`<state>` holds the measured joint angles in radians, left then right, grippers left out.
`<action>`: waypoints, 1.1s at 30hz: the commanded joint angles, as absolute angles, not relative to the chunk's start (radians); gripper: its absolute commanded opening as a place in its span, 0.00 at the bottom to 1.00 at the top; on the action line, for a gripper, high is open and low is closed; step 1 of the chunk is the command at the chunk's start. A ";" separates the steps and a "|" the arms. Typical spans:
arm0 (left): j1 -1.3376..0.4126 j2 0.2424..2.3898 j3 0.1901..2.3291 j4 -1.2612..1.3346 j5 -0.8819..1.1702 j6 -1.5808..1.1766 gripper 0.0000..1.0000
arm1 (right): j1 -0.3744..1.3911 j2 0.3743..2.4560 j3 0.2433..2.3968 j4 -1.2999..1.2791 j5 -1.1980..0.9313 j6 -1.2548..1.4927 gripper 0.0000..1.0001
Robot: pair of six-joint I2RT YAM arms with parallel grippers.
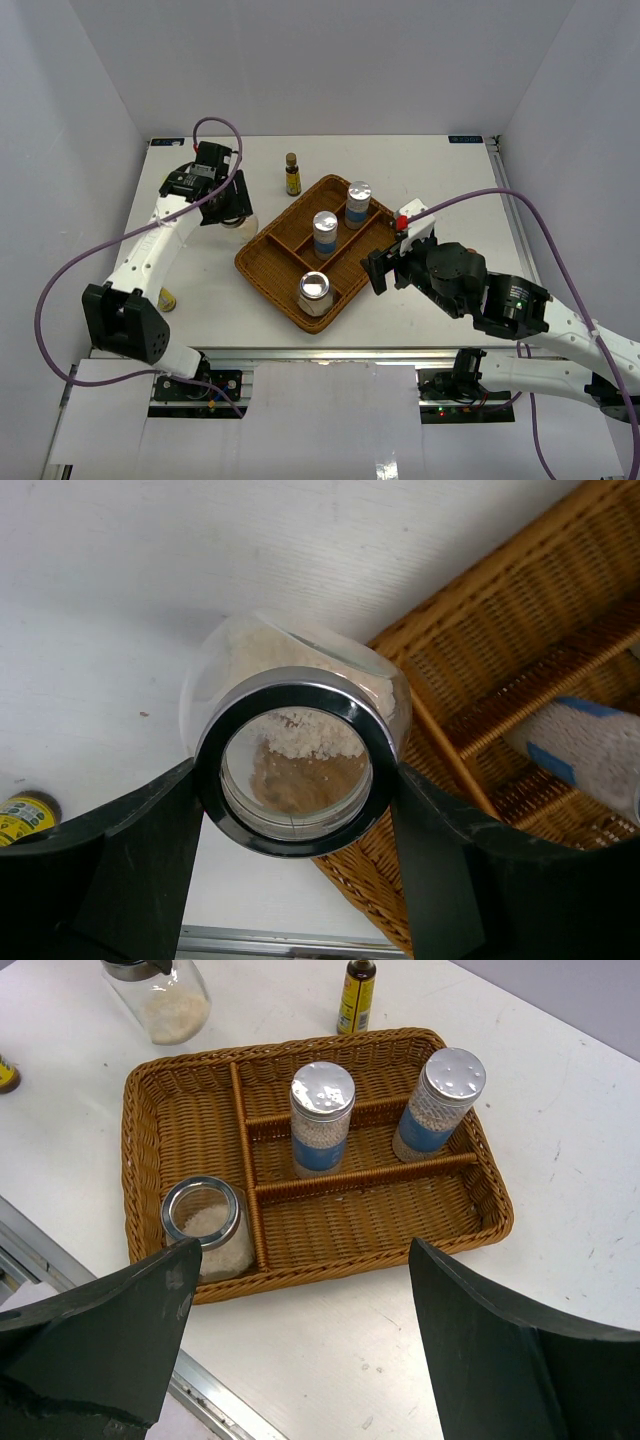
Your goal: Organize the condiment bottles
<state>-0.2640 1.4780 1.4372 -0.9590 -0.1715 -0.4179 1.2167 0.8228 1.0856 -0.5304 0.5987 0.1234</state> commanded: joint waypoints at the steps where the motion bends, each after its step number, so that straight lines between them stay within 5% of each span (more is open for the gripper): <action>1: -0.385 1.370 1.469 -0.969 -0.200 -0.469 0.00 | 1.213 0.824 1.137 -0.517 0.605 0.125 0.90; 22: -0.546 1.311 1.144 -0.804 -0.224 -0.586 0.00 | 1.215 0.831 1.158 -0.534 0.598 0.138 0.90; 27: -0.545 1.334 1.114 -0.753 -0.207 -0.594 0.26 | 1.213 0.836 1.160 -0.538 0.600 0.140 0.90; 33: -0.546 1.393 1.119 -0.742 -0.207 -0.594 0.33 | 1.214 0.828 1.158 -0.538 0.602 0.140 0.90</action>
<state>-0.5411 1.3822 1.1036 -0.8071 -0.1997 -0.5825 1.2167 0.8457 1.1172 -0.5522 0.5917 0.1284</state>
